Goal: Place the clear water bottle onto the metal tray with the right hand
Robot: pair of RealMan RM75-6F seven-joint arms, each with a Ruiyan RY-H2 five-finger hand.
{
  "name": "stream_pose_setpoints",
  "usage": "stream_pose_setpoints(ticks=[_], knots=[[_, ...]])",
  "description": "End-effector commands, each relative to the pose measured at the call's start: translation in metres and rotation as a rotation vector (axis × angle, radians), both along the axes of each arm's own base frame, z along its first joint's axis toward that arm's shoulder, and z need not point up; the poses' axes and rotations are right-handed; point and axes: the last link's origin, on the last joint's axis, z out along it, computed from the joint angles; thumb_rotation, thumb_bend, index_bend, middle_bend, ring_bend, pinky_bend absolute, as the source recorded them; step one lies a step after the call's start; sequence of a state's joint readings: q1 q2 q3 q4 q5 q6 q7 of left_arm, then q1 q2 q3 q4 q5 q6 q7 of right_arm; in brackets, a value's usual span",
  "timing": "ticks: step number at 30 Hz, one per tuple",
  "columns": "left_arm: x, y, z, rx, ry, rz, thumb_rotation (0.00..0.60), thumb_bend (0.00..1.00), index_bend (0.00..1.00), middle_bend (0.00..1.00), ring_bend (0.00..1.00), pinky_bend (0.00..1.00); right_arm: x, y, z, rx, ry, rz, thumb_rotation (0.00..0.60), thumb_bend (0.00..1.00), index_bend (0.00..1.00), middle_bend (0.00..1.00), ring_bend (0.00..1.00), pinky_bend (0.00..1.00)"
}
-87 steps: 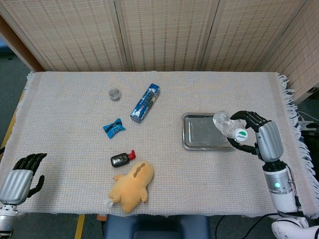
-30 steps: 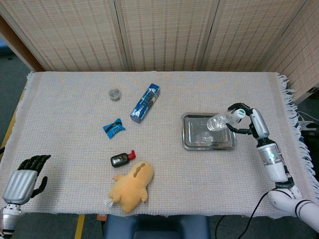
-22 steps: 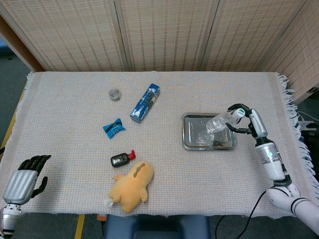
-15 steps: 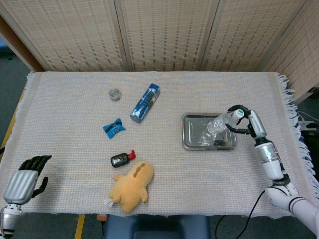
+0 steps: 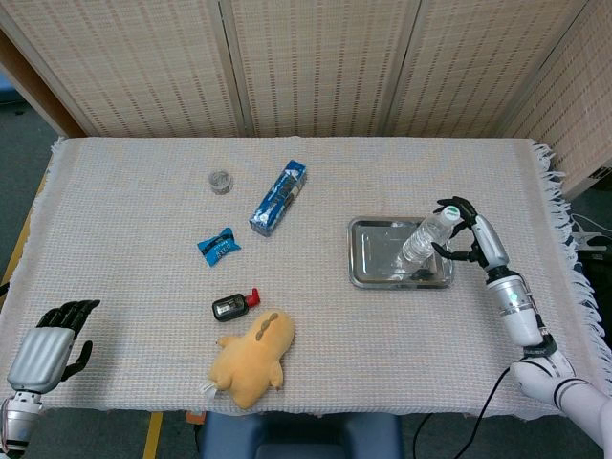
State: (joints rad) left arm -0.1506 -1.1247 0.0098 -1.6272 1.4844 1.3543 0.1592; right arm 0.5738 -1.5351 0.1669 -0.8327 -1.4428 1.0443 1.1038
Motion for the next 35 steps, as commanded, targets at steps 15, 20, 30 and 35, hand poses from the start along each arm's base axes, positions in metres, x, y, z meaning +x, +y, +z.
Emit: stream_pose_setpoints(ticks=[15,20,30,35], knots=[[0.000,0.000,0.000,0.000,-0.002,0.004,0.600,0.53,0.14,0.15,0.12,0.20,-0.005,0.066,0.030,-0.024,0.315,0.107,0.600,0.00,0.00,0.00,0.00,0.30],[0.001,-0.001,0.001,-0.001,-0.005,0.000,0.600,0.53,0.14,0.15,0.12,0.20,0.000,0.128,0.055,-0.183,0.640,0.017,0.600,0.00,0.00,0.00,0.00,0.30],[0.000,-0.001,0.000,-0.001,0.002,-0.001,0.600,0.53,0.14,0.15,0.12,0.20,-0.003,0.164,0.062,-0.292,0.806,-0.136,0.600,0.00,0.00,0.00,0.00,0.22],[-0.003,0.002,-0.002,-0.010,0.007,0.015,0.600,0.53,0.14,0.15,0.12,0.20,-0.005,0.164,0.050,-0.241,0.849,-0.127,0.600,0.00,0.00,0.00,0.00,0.20]])
